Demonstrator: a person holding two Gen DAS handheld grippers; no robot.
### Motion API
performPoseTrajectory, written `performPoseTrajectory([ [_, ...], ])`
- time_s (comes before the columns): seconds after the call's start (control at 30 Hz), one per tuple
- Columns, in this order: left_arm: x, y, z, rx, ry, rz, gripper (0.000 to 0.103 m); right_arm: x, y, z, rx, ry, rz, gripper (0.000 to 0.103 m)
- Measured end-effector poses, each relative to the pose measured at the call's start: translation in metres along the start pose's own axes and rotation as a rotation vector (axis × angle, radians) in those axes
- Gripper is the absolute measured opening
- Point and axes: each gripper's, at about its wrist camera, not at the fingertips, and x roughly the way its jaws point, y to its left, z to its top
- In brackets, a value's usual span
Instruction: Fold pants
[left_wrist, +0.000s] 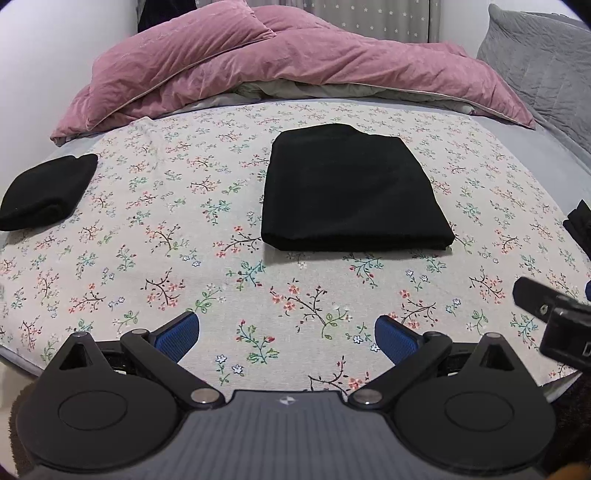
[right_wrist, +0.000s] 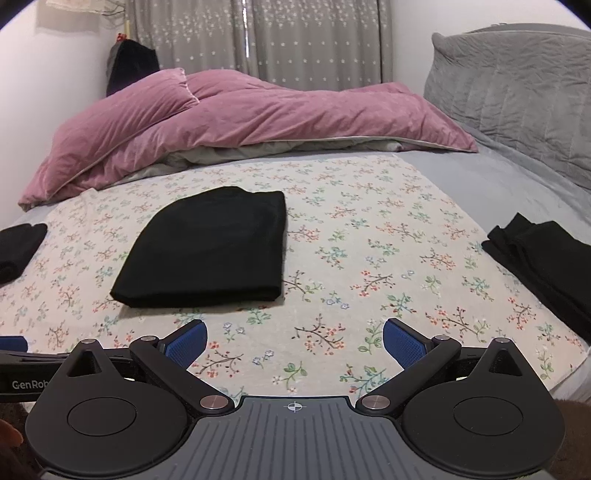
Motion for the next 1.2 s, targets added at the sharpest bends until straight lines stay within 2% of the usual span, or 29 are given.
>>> performPoseTrajectory([
  [0.43,0.002,-0.002,-0.001,0.009,0.006,-0.003,0.103,0.001,0.007,-0.005,-0.015,0.017,0.031,0.102],
  [1.2,0.004,-0.002,-0.002,0.007,0.016,-0.005,0.103,0.002,0.015,-0.008,-0.042,0.026,0.034,0.103],
])
